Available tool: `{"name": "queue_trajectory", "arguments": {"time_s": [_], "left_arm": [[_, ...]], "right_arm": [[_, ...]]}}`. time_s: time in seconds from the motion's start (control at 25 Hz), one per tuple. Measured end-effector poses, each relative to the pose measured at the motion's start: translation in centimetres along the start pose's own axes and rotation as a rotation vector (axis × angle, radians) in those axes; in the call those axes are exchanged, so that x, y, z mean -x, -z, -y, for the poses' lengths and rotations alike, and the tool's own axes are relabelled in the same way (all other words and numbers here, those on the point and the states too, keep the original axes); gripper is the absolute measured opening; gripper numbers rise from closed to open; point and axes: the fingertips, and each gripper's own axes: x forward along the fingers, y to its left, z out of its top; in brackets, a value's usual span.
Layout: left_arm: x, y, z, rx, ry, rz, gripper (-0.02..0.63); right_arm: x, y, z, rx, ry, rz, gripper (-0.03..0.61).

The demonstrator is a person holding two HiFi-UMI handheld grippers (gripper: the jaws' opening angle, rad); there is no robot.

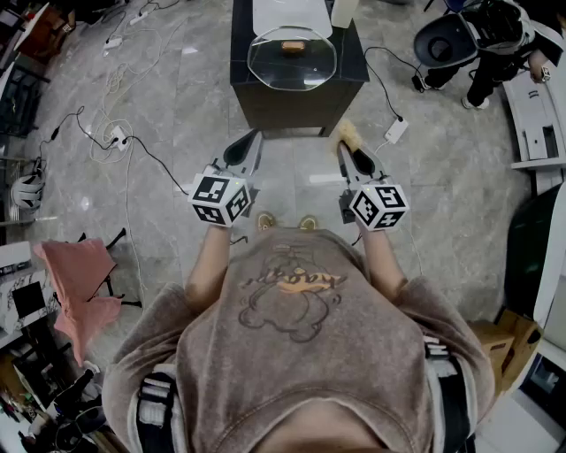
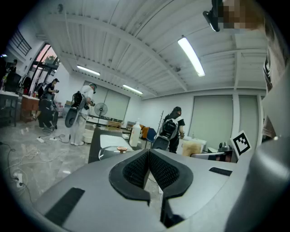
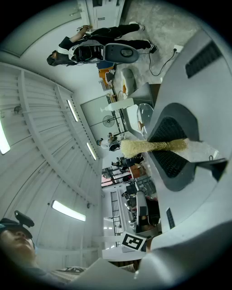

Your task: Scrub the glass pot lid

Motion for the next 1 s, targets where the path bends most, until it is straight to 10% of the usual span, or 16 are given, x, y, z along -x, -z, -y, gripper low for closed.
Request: {"name": "queue_trajectory", "arguments": {"time_s": [1.0], "left_arm": [[-0.6, -0.1, -5.4, -0.038, 0.134, -0.023, 0.018]], "right_arm": [[-3.8, 1.8, -2.6, -0.078, 0.114, 0.042, 0.04]]}}
